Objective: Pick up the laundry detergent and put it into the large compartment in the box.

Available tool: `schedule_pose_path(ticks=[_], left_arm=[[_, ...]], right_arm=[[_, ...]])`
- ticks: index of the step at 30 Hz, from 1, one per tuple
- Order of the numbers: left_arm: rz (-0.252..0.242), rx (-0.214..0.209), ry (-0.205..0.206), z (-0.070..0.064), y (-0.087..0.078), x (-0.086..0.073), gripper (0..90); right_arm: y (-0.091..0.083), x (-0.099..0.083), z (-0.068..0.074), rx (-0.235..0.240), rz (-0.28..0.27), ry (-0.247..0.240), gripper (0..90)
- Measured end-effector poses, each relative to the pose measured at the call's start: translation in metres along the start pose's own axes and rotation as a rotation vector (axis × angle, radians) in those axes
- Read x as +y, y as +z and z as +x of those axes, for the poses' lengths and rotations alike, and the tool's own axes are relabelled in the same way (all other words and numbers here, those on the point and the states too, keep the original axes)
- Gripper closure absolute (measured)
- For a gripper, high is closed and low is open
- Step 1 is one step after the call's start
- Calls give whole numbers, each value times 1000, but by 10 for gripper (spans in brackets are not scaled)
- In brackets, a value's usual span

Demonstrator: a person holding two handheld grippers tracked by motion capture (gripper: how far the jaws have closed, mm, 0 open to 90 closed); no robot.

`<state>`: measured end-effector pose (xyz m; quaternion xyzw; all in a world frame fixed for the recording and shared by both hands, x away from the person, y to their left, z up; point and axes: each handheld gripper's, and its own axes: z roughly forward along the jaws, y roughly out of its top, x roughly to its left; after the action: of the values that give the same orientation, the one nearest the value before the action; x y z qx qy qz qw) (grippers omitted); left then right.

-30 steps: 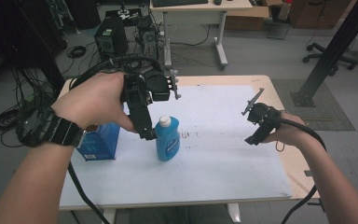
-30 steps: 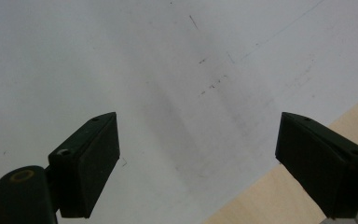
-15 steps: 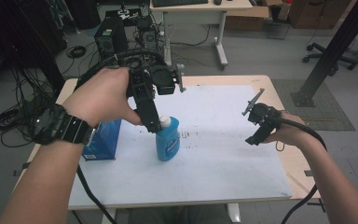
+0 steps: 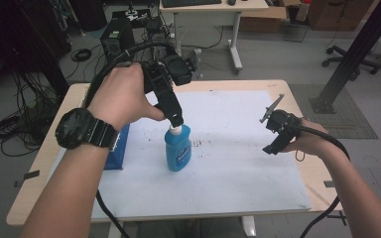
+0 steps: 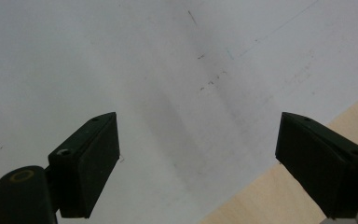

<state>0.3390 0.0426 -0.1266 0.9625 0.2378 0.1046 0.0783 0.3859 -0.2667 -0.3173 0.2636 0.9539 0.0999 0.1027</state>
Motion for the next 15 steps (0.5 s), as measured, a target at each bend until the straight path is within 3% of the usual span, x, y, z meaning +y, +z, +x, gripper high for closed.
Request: schedule_pose_path(ticks=[2, 6, 8, 10, 15], left_arm=[[6, -2, -9, 0, 1, 1, 94], [10, 10, -67, 7, 5, 5, 100], [7, 15, -72, 8, 5, 6, 99], [3, 28, -107, 13, 5, 7, 96], [17, 22, -136, 19, 10, 8, 95]], right_arm=[[0, 0, 0, 1, 1, -3, 137], [2, -1, -1, 1, 2, 1, 137], [3, -1, -1, 4, 2, 1, 137], [3, -2, -1, 3, 3, 1, 137], [3, -2, -2, 3, 5, 3, 137]])
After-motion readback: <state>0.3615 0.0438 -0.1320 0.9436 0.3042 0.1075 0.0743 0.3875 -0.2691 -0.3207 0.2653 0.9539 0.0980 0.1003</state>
